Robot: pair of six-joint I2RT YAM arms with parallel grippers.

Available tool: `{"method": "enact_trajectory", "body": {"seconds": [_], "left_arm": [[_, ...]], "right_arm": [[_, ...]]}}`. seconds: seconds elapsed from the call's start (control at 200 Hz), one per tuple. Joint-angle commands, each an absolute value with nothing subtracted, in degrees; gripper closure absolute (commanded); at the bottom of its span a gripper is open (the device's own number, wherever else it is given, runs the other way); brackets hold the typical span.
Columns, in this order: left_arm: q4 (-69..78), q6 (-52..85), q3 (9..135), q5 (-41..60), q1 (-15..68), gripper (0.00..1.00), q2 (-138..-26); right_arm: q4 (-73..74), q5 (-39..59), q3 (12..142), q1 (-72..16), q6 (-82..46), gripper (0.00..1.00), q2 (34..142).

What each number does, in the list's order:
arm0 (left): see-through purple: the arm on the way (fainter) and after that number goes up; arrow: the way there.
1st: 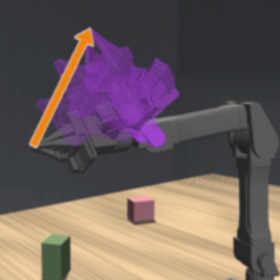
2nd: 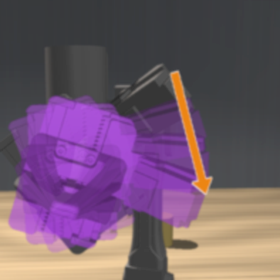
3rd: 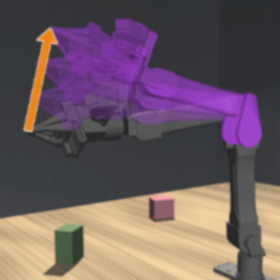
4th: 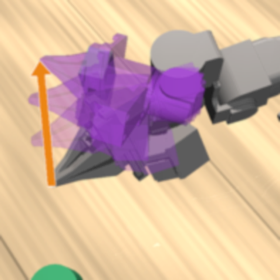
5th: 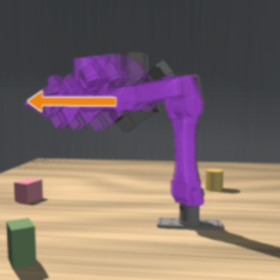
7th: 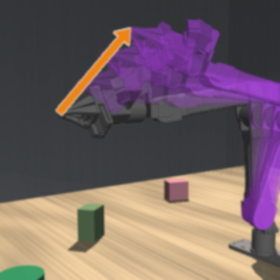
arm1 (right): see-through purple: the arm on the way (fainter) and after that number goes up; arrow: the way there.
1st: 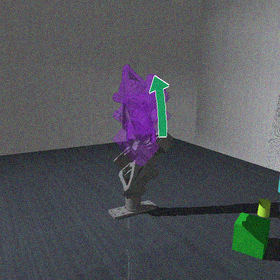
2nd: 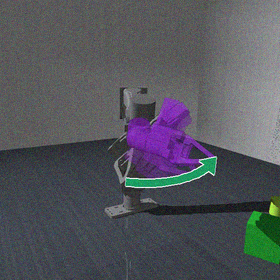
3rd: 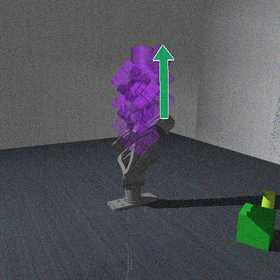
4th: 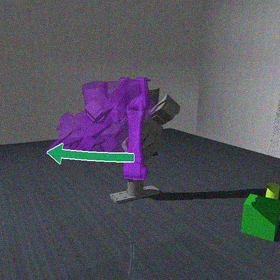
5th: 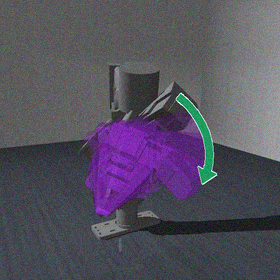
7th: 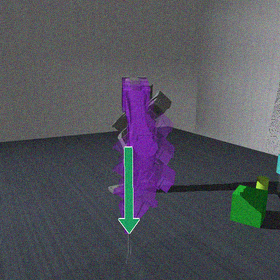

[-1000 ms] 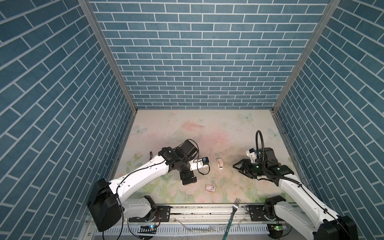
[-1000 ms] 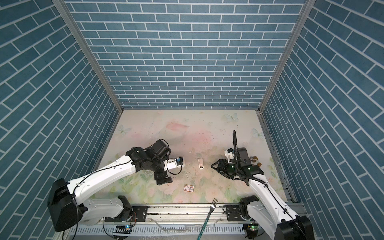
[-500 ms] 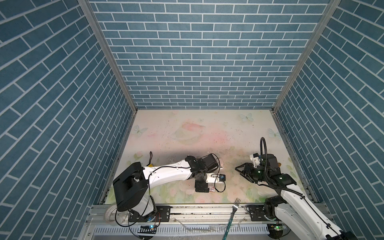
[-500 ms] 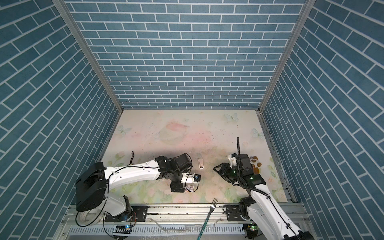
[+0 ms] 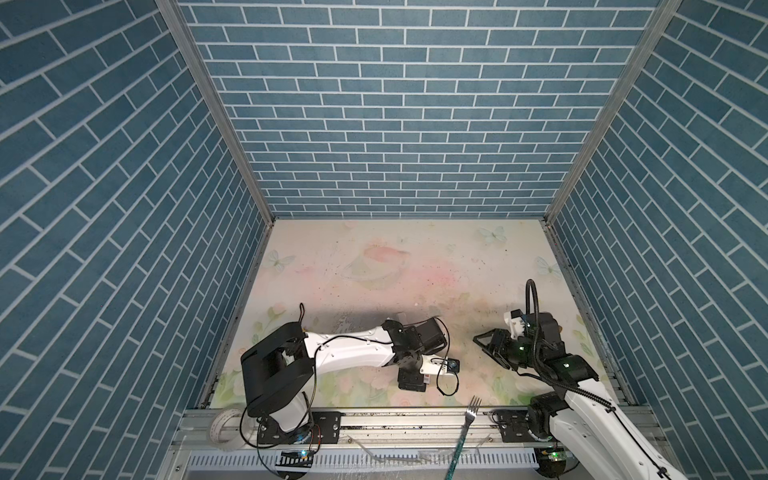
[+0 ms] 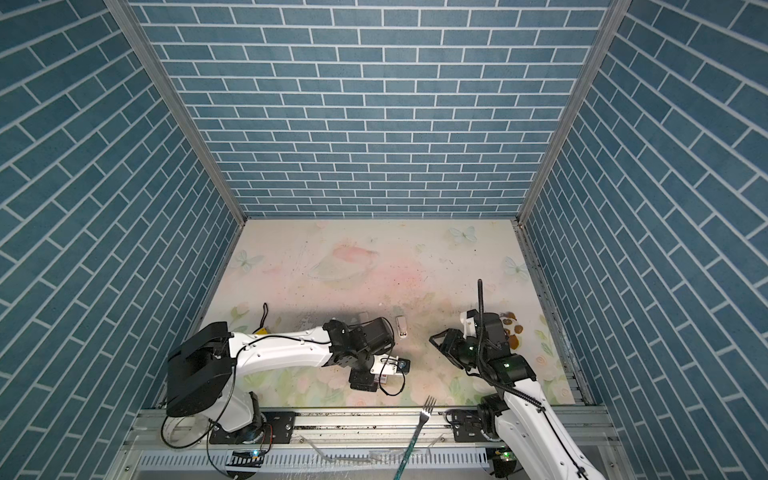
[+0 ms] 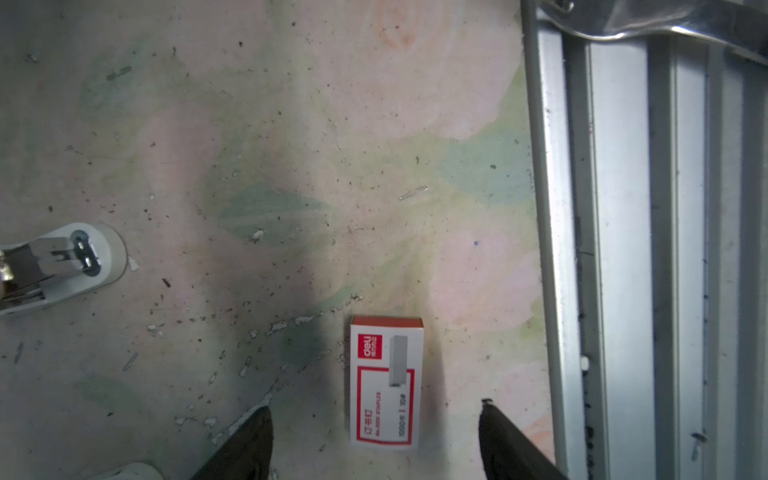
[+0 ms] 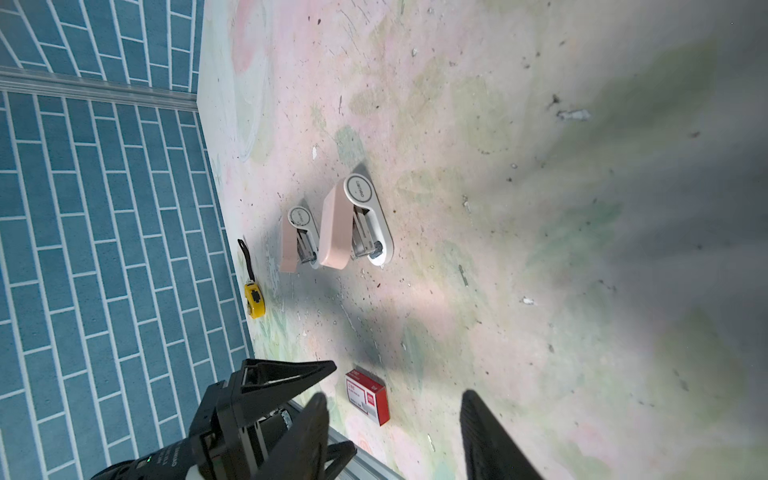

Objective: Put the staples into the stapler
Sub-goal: 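Lower the left gripper over the red staple box and grasp it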

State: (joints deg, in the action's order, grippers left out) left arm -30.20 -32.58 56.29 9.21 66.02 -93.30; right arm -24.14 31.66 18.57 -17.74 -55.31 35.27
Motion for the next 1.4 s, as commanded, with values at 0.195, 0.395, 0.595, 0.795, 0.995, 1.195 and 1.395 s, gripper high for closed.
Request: {"method": "enact_trajectory", "body": {"seconds": [0.195,0.395,0.595,0.795,0.995,1.195,1.395], "left_arm": [[-27.50,-31.68,54.17,6.33,66.35,0.27,-95.01],[-27.07,-31.78,52.35,6.46,66.43,0.29,-94.75],[-26.55,-31.29,51.77,6.54,66.42,0.35,-95.11],[-26.56,-31.40,52.49,6.81,66.37,0.46,-96.04],[-26.11,-30.95,52.65,6.70,66.42,0.57,-96.75],[-25.13,-30.57,53.08,5.50,66.37,0.64,-97.12],[-24.35,-29.76,54.63,4.45,66.37,0.64,-98.24]], "right_arm": [[-25.89,30.42,17.46,-18.02,-57.56,0.49,33.14],[-25.31,30.32,16.72,-17.97,-58.01,0.49,32.43],[-24.97,30.41,16.35,-18.01,-58.01,0.50,32.47],[-24.92,30.41,16.02,-17.96,-58.18,0.51,32.26],[-25.28,30.32,15.91,-18.02,-58.09,0.51,31.75],[-25.62,30.49,15.95,-18.02,-58.01,0.52,31.99],[-24.75,30.79,15.64,-18.01,-57.92,0.51,33.28]]}}
